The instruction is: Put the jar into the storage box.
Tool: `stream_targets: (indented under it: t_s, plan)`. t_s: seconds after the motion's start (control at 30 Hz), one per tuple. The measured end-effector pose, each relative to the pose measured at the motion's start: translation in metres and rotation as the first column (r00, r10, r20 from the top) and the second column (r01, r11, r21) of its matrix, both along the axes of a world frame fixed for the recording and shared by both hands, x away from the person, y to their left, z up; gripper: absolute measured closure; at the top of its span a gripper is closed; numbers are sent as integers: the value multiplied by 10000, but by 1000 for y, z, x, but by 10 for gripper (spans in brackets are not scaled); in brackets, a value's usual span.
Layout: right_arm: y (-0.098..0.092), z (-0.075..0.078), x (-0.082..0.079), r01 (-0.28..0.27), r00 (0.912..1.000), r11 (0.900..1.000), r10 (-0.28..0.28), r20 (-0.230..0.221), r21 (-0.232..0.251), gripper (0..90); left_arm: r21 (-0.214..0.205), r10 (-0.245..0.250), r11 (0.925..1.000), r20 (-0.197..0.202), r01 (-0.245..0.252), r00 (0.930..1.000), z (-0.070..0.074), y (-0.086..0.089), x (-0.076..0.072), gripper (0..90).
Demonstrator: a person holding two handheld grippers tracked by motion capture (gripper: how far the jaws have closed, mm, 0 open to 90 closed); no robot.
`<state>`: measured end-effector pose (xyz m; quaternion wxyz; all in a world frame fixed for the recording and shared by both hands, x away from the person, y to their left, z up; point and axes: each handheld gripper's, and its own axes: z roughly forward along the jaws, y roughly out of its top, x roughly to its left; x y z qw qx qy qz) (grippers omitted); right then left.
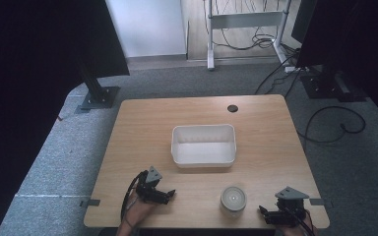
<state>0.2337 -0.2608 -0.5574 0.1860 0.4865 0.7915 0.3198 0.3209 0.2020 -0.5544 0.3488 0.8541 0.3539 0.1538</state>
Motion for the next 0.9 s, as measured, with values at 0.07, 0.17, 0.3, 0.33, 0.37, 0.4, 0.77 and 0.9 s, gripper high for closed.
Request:
stream_targets:
  t_s: [0.07, 0.17, 0.3, 0.33, 0.37, 0.4, 0.77, 0.9]
  plan:
    - [0, 0, 0, 0, 10000, 10000, 0, -10, 5, 33, -15, 12, 10000, 8, -12, 10000, 0, 1, 0, 24]
    - [0, 0, 0, -4, 10000, 10000, 4, -17, 4, 32, -18, 31, 10000, 34, -31, 10000, 0, 1, -1, 32]
    - [0, 0, 0, -6, 10000, 10000, 6, -15, 4, 32, -36, 61, 10000, 122, -61, 9999, 1, 2, -2, 51]
    - [0, 0, 0, -7, 10000, 10000, 7, -13, 4, 32, -31, 66, 10000, 161, -65, 9998, 1, 2, -2, 53]
    - [0, 0, 0, -8, 10000, 10000, 8, -13, 4, 31, -7, 58, 10000, 190, -58, 9998, 1, 2, -2, 56]
    - [0, 0, 0, -8, 10000, 10000, 8, -13, 6, 32, 12, 63, 10000, 226, -64, 9997, 1, 2, -3, 59]
    - [0, 0, 0, -23, 10000, 10000, 23, -7, 14, 32, 68, -211, 9998, 319, 209, 9993, 5, -5, -10, 64]
    - [0, 0, 0, -23, 10000, 10000, 23, -7, 16, 31, -151, -349, 9993, 300, 354, 9989, 7, -5, -12, 66]
